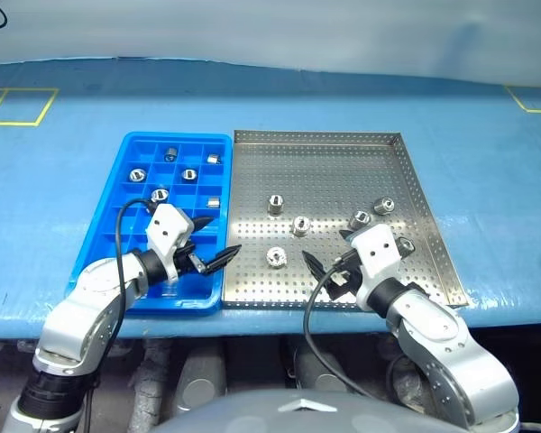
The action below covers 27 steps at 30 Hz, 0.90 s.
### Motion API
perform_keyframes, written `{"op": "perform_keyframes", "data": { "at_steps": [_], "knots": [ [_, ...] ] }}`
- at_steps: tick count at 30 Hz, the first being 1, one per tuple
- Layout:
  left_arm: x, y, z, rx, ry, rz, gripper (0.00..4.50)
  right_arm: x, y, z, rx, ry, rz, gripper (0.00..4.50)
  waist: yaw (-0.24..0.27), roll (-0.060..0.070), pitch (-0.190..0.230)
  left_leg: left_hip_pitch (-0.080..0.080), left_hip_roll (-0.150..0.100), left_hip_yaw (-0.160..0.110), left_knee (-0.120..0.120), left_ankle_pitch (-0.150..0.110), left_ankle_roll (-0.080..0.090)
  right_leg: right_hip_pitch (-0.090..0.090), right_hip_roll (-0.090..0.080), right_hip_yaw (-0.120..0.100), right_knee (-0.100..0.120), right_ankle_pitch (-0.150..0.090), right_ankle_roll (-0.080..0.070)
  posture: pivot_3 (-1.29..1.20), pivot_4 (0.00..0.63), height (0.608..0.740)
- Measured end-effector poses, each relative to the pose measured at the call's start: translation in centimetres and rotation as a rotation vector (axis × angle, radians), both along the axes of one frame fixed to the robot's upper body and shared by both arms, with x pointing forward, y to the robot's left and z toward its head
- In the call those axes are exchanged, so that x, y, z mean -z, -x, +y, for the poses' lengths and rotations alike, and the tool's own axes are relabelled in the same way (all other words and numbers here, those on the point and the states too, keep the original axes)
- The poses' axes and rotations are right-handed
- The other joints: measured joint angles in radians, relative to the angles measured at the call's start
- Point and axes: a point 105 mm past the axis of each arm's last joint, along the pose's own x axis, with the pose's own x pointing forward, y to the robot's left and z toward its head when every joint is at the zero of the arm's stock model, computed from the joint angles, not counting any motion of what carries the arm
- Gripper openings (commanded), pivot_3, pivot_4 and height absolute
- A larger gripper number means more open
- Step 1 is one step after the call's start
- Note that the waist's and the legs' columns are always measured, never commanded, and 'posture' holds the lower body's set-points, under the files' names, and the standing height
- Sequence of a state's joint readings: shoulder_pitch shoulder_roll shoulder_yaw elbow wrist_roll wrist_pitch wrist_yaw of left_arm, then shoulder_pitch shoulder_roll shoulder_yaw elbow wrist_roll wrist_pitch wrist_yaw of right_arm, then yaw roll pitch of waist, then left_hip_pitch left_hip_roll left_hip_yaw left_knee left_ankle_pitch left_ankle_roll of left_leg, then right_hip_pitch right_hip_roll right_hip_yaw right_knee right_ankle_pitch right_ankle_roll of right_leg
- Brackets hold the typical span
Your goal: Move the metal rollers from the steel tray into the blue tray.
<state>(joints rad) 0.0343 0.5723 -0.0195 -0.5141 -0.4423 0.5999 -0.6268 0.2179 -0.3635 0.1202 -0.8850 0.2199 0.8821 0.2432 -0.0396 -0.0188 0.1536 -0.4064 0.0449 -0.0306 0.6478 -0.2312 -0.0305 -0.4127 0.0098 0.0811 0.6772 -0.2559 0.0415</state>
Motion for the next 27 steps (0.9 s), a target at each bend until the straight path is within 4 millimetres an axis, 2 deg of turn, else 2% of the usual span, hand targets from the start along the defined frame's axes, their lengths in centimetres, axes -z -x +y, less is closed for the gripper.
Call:
{"op": "perform_keyframes", "data": {
  "at_steps": [16, 22, 25, 27],
  "knots": [
    [-0.2, -0.4, -0.1, -0.015, -0.004, -0.016, 4.5, 0.2, -0.2, 0.1, -0.019, 0.029, -0.003, 4.47, 0.001, 0.0, 0.0, 0.0, 0.0, 0.0, 0.0, 0.0, 0.0, 0.0, 0.0, 0.0, 0.0, 0.0, 0.0, 0.0, 0.15, 0.74],
    [-4.0, -5.7, -1.5, -0.108, 0.037, -0.136, 4.5, -0.2, -0.7, 0.4, -0.027, 0.028, -0.025, 4.47, 0.014, -0.001, 0.0, -0.002, -0.001, -0.002, 0.004, 0.001, 0.001, 0.001, 0.0, -0.002, 0.0, 0.001, 0.002, 0.01, 0.15, 0.74],
    [-5.6, -7.8, -3.4, -0.047, 0.021, -0.152, 4.5, -0.1, -0.9, 0.4, -0.029, 0.028, -0.016, 4.47, 0.013, -0.001, 0.0, -0.004, -0.002, -0.003, 0.004, 0.001, 0.001, 0.0, 0.0, -0.002, -0.001, 0.004, 0.008, 0.01, 0.15, 0.74],
    [-6.2, -9.0, -5.3, 0.04, -0.026, -0.151, 4.5, 0.1, -0.9, 0.4, -0.029, 0.028, -0.007, 4.47, 0.013, -0.001, 0.0, -0.005, -0.003, -0.003, 0.003, 0.0, 0.001, 0.0, 0.0, -0.002, -0.002, 0.005, 0.009, 0.0, 0.15, 0.74]
  ]
}}
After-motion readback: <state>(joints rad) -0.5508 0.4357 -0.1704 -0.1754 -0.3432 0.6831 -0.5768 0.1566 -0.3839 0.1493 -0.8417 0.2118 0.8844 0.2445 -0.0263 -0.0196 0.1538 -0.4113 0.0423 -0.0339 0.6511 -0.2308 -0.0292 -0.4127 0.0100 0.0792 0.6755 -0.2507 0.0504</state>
